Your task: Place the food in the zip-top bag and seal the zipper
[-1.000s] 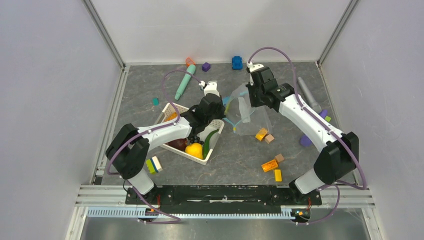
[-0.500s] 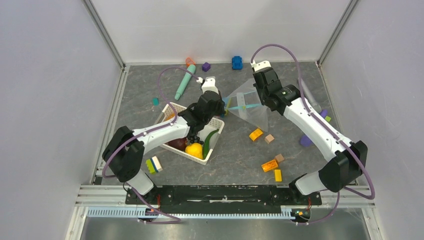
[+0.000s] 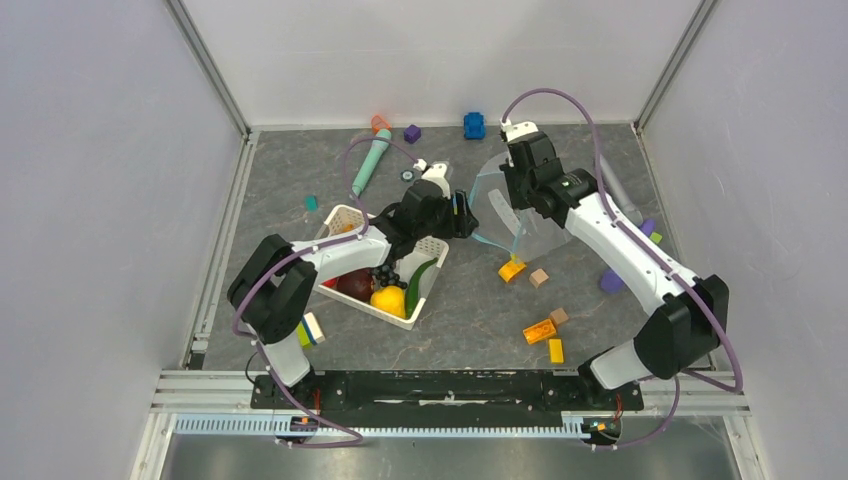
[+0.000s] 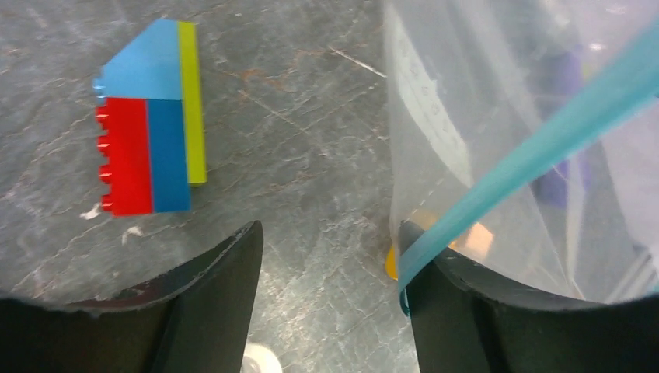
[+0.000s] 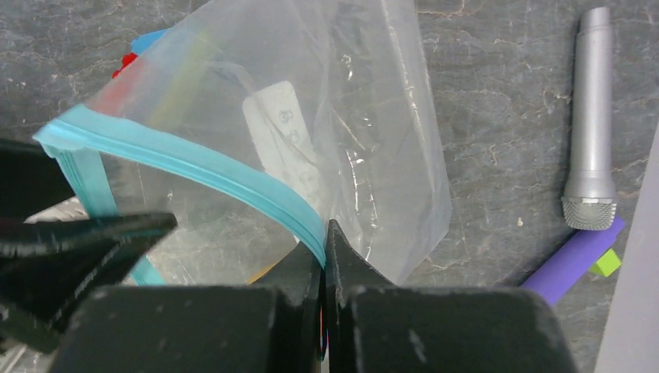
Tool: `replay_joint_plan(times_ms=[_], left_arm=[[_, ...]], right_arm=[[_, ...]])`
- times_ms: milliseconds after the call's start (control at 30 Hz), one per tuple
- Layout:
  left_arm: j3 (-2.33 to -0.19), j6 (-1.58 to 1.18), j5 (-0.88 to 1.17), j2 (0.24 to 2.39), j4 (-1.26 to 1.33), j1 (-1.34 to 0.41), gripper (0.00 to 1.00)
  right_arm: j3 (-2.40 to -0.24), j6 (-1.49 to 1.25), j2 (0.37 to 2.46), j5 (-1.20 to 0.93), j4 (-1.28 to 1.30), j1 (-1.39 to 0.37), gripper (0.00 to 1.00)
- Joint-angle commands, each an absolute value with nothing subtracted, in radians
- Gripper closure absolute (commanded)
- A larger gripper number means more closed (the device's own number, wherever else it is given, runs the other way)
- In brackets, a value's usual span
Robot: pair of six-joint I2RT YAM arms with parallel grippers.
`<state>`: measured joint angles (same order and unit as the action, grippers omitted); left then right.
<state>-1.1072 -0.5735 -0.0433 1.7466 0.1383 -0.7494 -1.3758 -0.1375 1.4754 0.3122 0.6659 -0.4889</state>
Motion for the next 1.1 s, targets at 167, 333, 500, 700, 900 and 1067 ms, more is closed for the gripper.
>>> replay_joint_plan(times_ms=[167,333,500,700,900,1067], left_arm=[[-1.121,-0.556,0.172,1.705,0.234,-0.750,0.02],[-1.123,-0.555,0.209,1.674,0.198,-0.749,0.00],[-1.048,-0.513,0.082,1.526,0.090,-0.749,0.00],[-0.958,-0.510,-0.169,1.318,-0.192,-0.749,0.00],[-0.865,-0.616,-0.390,1.183,-0.433,-0.726,0.00],[-0.834,-0.657,-0.354,1.224,-0.405,-0.660,0.00]], right_arm=[[-1.421,-0.268,1.554,0.390,0.672,-0.503,1.00],[-1.417,-0.281,1.569,0.388,0.676,-0.514,1.00],[-1.400,-0.280,1.563,0.378,0.667,-0.514,1.00],[-1.376,-0.267,1.556,0.355,0.647,-0.515,1.00],[-1.344,-0.253,1.548,0.342,0.616,-0.515,1.00],[-1.337,-0.246,1.550,0.324,0.608,-0.514,1.00]])
